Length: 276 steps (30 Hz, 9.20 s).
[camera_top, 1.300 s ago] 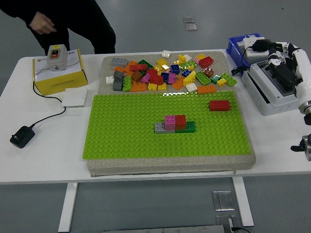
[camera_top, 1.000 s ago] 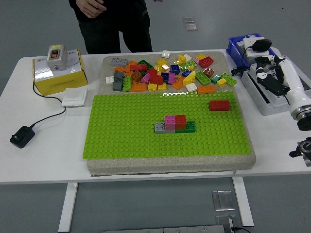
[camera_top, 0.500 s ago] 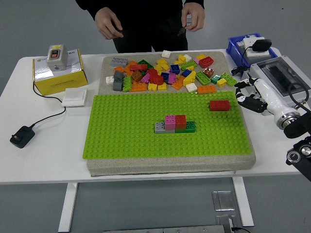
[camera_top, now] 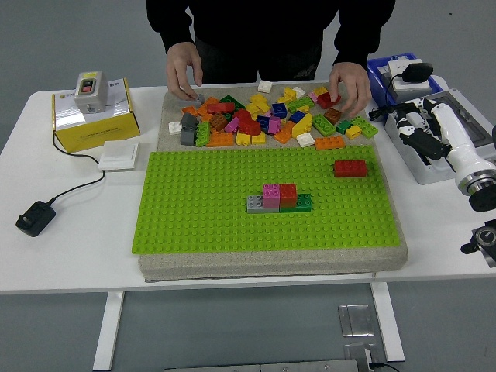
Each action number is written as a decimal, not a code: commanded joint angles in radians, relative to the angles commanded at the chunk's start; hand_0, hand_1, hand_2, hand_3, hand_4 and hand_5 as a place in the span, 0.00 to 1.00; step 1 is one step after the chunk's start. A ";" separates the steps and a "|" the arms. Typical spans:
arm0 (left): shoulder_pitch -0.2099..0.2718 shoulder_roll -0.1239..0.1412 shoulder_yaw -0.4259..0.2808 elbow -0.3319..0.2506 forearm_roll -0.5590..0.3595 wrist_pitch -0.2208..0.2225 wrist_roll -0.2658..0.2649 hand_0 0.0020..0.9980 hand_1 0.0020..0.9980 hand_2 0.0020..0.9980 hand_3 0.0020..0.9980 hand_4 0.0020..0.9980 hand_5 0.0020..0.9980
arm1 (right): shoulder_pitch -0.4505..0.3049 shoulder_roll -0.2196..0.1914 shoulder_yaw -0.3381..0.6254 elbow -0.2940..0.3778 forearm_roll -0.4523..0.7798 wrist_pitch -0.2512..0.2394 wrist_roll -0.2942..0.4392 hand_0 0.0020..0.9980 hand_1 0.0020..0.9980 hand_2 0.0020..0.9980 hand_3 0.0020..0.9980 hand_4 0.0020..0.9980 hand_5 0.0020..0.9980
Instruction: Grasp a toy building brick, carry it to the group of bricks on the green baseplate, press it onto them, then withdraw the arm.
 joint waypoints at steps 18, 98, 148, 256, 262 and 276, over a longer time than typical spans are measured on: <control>0.001 0.000 -0.008 0.000 0.019 -0.001 0.002 0.70 0.70 0.64 0.72 0.20 0.52 | -0.008 -0.007 0.020 0.023 -0.018 -0.020 -0.005 0.18 0.31 0.73 0.69 0.43 0.55; -0.011 0.007 -0.019 0.000 0.039 0.001 0.005 0.70 0.69 0.64 0.72 0.20 0.53 | 0.469 0.014 -0.761 -0.344 -0.468 0.166 -0.321 0.18 0.28 0.85 0.93 0.60 0.36; -0.021 0.013 -0.004 0.000 0.029 0.013 -0.010 0.70 0.69 0.64 0.71 0.19 0.54 | 0.544 0.057 -0.889 -0.477 -0.375 0.139 -0.280 0.17 0.24 0.63 0.70 0.58 0.39; -0.009 0.005 0.032 0.000 0.005 0.040 -0.049 0.69 0.67 0.62 0.70 0.13 0.65 | 0.224 0.027 -0.275 -0.172 0.938 0.142 0.329 0.11 0.20 0.59 0.63 0.40 0.35; -0.008 0.005 0.033 0.000 0.005 0.041 -0.049 0.69 0.67 0.62 0.70 0.13 0.66 | 0.216 0.027 -0.270 -0.160 0.931 0.135 0.329 0.11 0.20 0.60 0.63 0.40 0.36; -0.015 0.005 0.034 0.000 0.003 0.041 -0.050 0.69 0.67 0.62 0.70 0.13 0.66 | 0.255 0.000 -0.320 -0.037 0.571 0.039 0.182 0.11 0.20 0.60 0.63 0.41 0.36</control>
